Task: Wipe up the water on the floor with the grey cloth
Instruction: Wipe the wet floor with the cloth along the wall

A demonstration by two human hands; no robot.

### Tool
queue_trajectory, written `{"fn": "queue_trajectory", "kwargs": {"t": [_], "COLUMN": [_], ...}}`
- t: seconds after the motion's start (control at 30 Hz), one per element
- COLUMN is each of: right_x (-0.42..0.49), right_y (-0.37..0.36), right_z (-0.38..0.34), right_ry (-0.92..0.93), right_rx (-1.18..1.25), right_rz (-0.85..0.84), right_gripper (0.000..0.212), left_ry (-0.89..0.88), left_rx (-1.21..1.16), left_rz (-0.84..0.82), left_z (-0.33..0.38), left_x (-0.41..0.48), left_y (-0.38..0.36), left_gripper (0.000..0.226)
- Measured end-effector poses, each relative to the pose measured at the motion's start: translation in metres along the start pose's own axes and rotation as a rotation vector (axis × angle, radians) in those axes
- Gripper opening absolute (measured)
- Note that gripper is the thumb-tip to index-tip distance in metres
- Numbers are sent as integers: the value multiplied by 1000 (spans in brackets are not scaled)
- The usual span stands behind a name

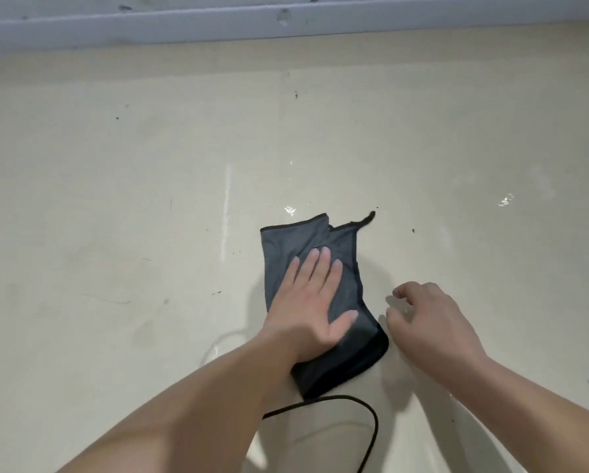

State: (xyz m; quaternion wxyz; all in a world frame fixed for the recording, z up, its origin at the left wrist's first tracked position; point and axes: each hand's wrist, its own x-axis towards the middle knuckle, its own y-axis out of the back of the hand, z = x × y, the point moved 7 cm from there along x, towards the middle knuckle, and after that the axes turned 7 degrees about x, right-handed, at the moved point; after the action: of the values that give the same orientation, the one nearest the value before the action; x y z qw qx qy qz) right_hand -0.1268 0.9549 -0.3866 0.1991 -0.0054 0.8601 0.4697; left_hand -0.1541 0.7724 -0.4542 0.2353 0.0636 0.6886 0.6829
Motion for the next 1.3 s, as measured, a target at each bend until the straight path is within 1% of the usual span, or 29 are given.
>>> {"fn": "queue_trajectory", "kwargs": {"t": [0.13, 0.27, 0.3, 0.37, 0.4, 0.47, 0.53, 0.57, 0.7, 0.77, 0.83, 0.9, 0.93, 0.97, 1.0, 1.03, 1.1, 1.17, 1.23, 1.27, 1.3], "right_x": [14, 14, 12, 8, 7, 9, 13, 16, 27, 31, 27, 20, 16, 13, 9, 4, -9, -21, -27, -29, -31], "right_y": [-37, -69, -76, -90, -96, -103, -104, -103, -85, -79, -84, -92, -95, -100, -109, -120, -147, -175, -191, -198, -204], "right_z": [-64, -108, -113, -120, -121, -125, -134, -137, -150, -154, -158, -164, -171, -182, -193, -203, -220, -239, -254, -263, -275], "right_ry": [100, 137, 149, 184, 194, 186, 171, 158, 105, 86, 60, 92, 148, 229, 322, 403, 517, 581, 597, 603, 616], "right_rx": [-37, -50, -65, -149, -209, -302, -351, -365, -455, -508, -551, -598, -637, -669, -661, -595, -421, -367, -451, -518, -579], "right_rz": [-123, -233, -264, -317, -338, -369, -394, -410, -484, -513, -553, -527, -474, -410, -362, -359, -460, -522, -490, -448, -407], "right_gripper": [42, 37, 31, 13, 8, 9, 18, 23, 39, 38, 31, 19, 12, 9, 11, 13, 15, 13, 13, 16, 26], "left_ry": [308, 555, 600, 669, 704, 738, 680, 610, 163, 14, -100, -126, -75, 19, 141, 277, 540, 784, 948, 990, 989], "left_rx": [-13, 38, 46, 24, 18, -16, -52, -36, -66, -62, -58, -38, -36, -34, -40, -55, -80, -114, -153, -157, -156], "left_rz": [4, -49, -75, -96, -83, -73, -123, -125, -84, -31, 13, 50, 59, 61, 56, 51, 17, 5, 59, 92, 110], "left_z": [-88, -159, -168, -172, -170, -159, -139, -121, -41, -35, -51, -82, -103, -128, -157, -186, -235, -269, -272, -265, -256], "left_x": [-45, -115, -125, -125, -116, -89, -65, -58, -74, -89, -94, -92, -91, -91, -95, -102, -132, -173, -202, -213, -222], "left_y": [-10, -19, -22, -25, -23, -19, -20, -16, -23, -27, -28, -22, -20, -20, -21, -23, -29, -41, -48, -48, -49], "left_gripper": [80, 68, 67, 69, 75, 88, 90, 90, 92, 92, 91, 88, 84, 81, 78, 76, 74, 75, 78, 78, 77]}}
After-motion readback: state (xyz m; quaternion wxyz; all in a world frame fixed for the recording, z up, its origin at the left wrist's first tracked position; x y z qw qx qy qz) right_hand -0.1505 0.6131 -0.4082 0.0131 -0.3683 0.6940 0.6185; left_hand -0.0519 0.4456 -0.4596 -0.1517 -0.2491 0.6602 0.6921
